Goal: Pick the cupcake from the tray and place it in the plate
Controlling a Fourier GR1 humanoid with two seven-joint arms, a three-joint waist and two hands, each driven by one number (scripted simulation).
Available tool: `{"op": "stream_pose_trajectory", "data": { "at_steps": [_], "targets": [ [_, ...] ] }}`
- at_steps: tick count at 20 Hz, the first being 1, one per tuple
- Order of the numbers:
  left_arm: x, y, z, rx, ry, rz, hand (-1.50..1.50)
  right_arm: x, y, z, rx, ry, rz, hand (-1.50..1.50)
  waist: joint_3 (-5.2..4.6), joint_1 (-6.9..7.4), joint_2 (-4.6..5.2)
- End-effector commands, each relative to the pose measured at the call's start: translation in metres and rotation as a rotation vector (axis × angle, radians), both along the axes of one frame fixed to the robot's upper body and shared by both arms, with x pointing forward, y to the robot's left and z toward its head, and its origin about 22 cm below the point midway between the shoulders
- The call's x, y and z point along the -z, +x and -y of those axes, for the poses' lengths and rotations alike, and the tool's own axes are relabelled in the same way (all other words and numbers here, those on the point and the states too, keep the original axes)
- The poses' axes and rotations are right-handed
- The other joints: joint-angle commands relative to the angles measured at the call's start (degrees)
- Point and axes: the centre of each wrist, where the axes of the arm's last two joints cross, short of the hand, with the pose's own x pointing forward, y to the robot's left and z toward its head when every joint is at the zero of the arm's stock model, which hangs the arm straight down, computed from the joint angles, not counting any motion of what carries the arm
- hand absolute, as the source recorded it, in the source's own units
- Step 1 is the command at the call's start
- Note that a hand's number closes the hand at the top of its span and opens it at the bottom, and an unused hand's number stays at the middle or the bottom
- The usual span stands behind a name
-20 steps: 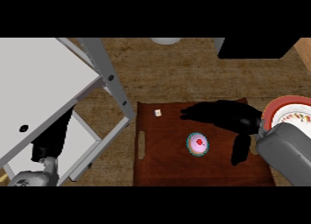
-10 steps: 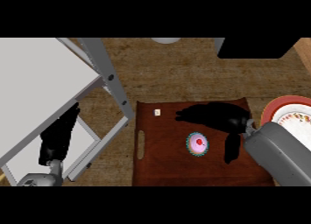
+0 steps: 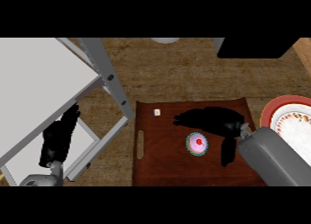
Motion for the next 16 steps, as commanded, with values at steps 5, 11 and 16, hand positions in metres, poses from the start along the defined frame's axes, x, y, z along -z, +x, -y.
{"op": "stream_pose_trajectory", "data": {
  "at_steps": [5, 11, 16],
  "targets": [
    [0.007, 0.005, 0.003, 0.009, 0.004, 0.005, 0.00, 0.016, -0.006, -0.042, -0.004, -0.022, 0.000, -1.50, -0.02, -0.07, 0.01],
    [0.004, -0.015, -0.007, -0.010, 0.004, 0.011, 0.00, 0.029, 0.002, 0.001, -0.068, 0.021, 0.085, 1.50, 0.00, 0.22, 0.01],
    [0.011, 0.000, -0.013, -0.007, 0.009, -0.003, 0.00, 0.029, 0.000, -0.024, -0.061, 0.052, 0.135, 1.50, -0.02, 0.04, 0.02]
  ]
}}
